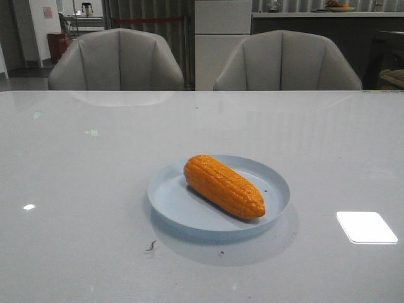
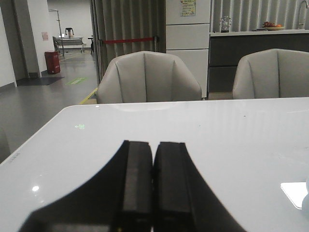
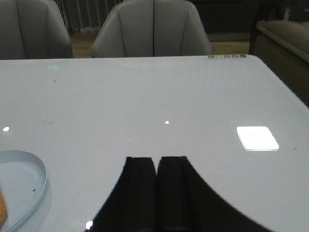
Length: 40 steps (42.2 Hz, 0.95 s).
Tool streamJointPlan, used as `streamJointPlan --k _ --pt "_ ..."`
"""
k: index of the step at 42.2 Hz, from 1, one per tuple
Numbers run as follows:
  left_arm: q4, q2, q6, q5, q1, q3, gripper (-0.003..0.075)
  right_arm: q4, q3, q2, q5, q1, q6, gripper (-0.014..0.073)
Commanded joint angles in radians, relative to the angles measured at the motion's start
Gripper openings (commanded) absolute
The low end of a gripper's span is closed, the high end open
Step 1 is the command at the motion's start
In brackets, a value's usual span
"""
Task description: Place corn on plate with both arms
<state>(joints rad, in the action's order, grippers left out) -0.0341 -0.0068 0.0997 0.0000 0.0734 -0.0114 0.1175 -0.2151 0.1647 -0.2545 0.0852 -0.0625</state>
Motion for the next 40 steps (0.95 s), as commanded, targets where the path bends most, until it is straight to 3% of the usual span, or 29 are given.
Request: streamJointPlan --k 1,6,13,21,40 --pt "-0.001 -0.011 -0.012 -0.079 0.0 -0.036 0.0094 -0.007 0.029 -0.101 0.097 -0.011 -0.008 0.0027" --pt "-0.001 -0.011 -0.012 -0.079 0.0 -0.036 0.0094 -0.006 0.112 -0.205 0.099 -0.033 -0.008 0.0027" --pt "-0.001 -0.011 -0.012 -0.079 0.0 -0.036 0.0094 -0.006 0.227 -0.199 0.171 -0.045 -0.008 0.0027" --pt "-0.001 -0.011 -0.012 -0.079 0.0 -0.036 0.0094 -0.006 0.222 -0.199 0.066 -0.045 -0.008 0.0027" --pt "-0.001 -0.011 -0.012 -0.079 0.0 -0.036 0.0094 -0.006 0.222 -0.199 0.037 -0.045 -0.008 0.0027"
